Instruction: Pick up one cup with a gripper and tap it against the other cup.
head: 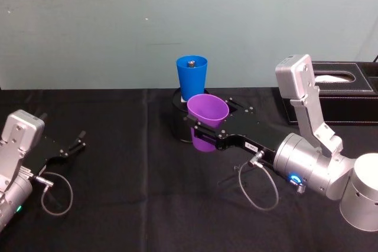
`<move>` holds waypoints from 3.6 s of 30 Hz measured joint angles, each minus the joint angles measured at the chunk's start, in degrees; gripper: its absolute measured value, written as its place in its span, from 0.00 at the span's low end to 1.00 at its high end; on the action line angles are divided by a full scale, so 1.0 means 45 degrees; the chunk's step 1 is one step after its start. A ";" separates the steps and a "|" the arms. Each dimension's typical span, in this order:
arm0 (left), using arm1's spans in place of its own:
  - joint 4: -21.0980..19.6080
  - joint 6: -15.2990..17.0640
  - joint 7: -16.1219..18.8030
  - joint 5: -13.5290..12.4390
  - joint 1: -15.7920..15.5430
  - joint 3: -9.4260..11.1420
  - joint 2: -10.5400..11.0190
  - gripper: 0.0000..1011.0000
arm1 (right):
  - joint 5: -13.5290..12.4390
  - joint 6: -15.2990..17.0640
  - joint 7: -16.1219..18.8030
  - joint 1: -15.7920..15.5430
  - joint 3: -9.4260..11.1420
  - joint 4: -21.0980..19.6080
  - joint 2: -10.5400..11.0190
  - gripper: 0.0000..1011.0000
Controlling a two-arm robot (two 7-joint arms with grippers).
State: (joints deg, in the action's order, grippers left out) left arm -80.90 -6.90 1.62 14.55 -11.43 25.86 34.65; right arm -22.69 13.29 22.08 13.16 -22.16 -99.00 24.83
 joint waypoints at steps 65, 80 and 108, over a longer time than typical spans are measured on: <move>0.0000 0.0000 0.0000 0.0000 0.0000 0.0000 0.0000 0.99 | 0.0000 0.0000 0.0000 0.0001 -0.0001 0.0000 0.0000 0.72; 0.0000 -0.0001 0.0000 0.0000 0.0000 0.0000 0.0000 0.99 | 0.0000 0.0000 0.0000 0.0000 -0.0001 0.0000 0.0000 0.72; 0.0000 -0.0001 0.0000 0.0000 0.0000 0.0000 0.0000 0.99 | -0.0001 0.0000 -0.0004 0.0001 -0.0005 0.0000 0.0001 0.72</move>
State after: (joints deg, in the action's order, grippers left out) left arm -80.90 -6.91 1.62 14.55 -11.43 25.86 34.65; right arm -22.70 13.29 22.06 13.16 -22.18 -99.00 24.83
